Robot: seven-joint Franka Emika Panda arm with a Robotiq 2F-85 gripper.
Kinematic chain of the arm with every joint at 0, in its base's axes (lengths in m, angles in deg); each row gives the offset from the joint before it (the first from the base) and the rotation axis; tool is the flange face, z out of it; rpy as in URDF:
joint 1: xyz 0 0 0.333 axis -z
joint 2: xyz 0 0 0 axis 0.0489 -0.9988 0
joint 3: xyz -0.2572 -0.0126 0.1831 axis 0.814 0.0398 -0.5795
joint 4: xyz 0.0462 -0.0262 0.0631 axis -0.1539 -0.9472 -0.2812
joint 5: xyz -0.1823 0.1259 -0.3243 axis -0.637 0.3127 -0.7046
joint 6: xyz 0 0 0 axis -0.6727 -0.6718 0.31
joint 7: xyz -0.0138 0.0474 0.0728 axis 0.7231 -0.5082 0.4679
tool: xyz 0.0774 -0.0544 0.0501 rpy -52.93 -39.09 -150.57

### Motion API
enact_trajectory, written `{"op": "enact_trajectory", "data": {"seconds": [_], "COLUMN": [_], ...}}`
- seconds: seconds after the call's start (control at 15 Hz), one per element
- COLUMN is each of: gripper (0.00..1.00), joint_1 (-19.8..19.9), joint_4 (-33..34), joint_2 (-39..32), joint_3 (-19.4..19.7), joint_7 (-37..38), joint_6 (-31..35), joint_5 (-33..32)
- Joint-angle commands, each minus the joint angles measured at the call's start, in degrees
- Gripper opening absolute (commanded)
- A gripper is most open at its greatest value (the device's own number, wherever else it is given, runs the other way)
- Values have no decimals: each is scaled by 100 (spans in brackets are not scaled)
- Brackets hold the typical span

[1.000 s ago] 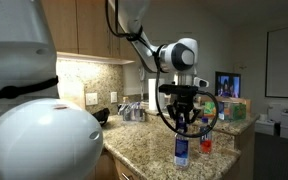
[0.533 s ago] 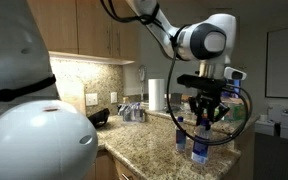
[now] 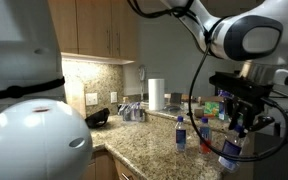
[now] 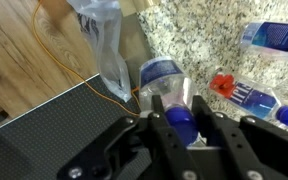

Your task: Place two empty water bottles from the right side of the counter into the bin on the floor

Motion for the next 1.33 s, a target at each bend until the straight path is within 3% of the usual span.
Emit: {"op": "enact_trajectory", "data": {"seconds": [0.0, 0.2, 0.27, 0.6, 0.67, 1.27], "gripper": [16, 16, 34, 34, 15, 15], "joint_1": [181, 257, 286, 328, 330, 995], "joint_4": [425, 534, 401, 509, 515, 2301], "joint_2": [-709, -1126, -854, -1154, -1154, -3088], "joint_3": [-166, -281, -303, -373, -372, -509], "joint_7": [385, 839, 575, 701, 701, 1083], "joint_6": [247, 384, 303, 364, 364, -577], "joint_5": [184, 12, 42, 28, 29, 828]}}
